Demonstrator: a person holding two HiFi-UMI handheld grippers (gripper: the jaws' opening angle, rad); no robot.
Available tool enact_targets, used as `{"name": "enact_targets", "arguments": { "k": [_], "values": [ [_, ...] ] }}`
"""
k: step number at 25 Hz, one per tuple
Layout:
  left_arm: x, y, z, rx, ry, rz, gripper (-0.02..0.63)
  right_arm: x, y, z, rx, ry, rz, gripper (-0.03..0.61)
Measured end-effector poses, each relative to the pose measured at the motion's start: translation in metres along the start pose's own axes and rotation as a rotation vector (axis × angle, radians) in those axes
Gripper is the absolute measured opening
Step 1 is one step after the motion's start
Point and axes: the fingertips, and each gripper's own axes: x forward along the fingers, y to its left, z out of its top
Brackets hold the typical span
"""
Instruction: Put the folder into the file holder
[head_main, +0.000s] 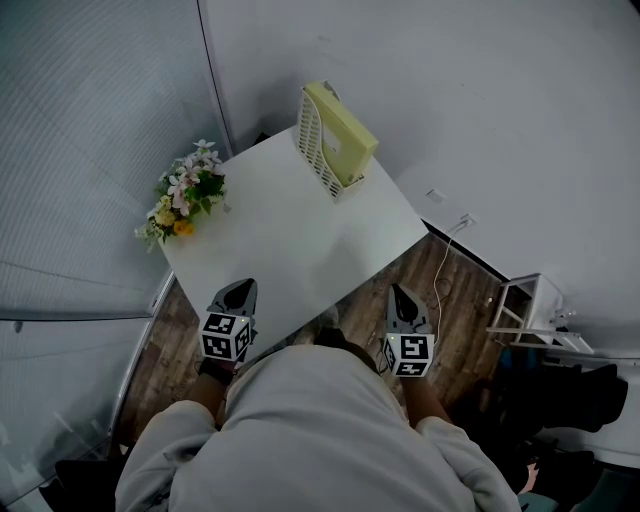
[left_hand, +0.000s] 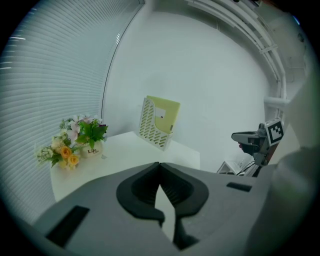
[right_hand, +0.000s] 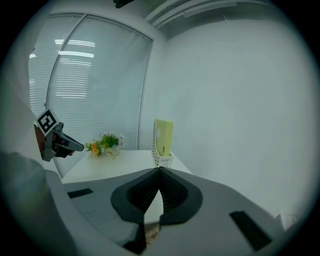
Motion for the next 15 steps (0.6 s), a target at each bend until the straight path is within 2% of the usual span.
{"name": "enact_targets", "arguments": {
  "k": [15],
  "values": [
    [0.0021, -0.0021, -0.0012, 0.003, 0.006, 0.004, 0.008, 0.0018, -0.0001, -0.0027, -0.010, 0.010, 0.022, 0.012]
  ]
}}
